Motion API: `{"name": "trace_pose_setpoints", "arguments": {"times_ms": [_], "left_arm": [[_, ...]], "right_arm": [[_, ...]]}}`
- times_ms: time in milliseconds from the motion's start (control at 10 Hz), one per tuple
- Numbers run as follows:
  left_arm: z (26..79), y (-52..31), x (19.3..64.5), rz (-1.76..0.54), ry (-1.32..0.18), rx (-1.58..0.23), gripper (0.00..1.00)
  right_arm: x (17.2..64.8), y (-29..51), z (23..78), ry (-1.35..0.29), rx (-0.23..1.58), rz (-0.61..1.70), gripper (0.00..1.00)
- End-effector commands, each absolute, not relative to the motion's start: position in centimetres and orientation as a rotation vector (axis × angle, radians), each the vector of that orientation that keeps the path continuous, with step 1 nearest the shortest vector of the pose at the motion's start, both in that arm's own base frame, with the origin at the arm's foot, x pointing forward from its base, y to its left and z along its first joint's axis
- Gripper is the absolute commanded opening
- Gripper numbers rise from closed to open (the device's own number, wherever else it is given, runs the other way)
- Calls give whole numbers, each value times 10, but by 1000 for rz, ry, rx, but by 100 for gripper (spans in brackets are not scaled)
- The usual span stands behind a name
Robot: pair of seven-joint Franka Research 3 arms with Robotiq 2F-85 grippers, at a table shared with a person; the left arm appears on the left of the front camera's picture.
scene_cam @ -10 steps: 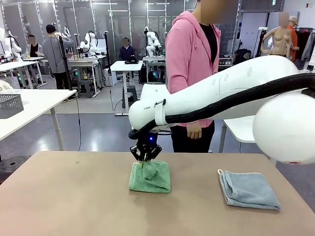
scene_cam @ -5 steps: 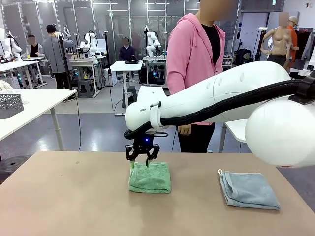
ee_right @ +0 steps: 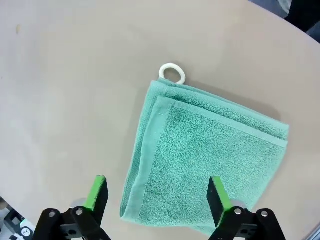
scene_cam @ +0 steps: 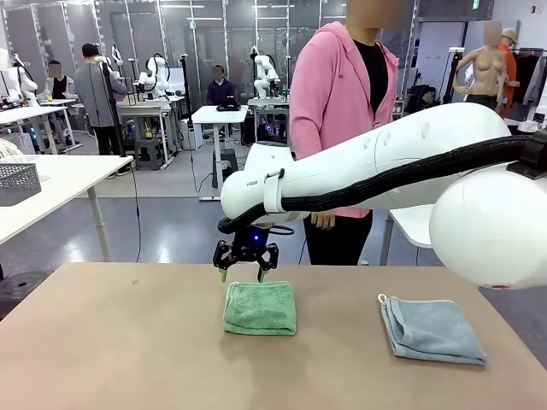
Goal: Fold the towels and place them in the basket.
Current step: When a person lays out a Towel with hook on the table, fold it in half twice.
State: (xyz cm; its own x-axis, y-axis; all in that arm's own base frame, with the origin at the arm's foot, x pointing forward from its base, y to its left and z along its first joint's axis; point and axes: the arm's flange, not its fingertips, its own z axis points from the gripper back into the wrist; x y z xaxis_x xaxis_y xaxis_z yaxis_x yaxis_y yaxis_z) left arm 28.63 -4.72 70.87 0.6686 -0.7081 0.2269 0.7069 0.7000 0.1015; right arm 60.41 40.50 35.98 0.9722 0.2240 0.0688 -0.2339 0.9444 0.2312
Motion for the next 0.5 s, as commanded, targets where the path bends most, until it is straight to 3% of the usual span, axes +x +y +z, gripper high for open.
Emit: {"name": "trace_pose_setpoints", "arguments": {"times_ms": [0,400], "left_arm": [[708,-47,286,-801,-258,15,100],[708,-47,286,-801,-258,15,100]], "right_arm": [[594,383,360,-35,280,242,100],[606,400,361,-38,251,230,100]]}}
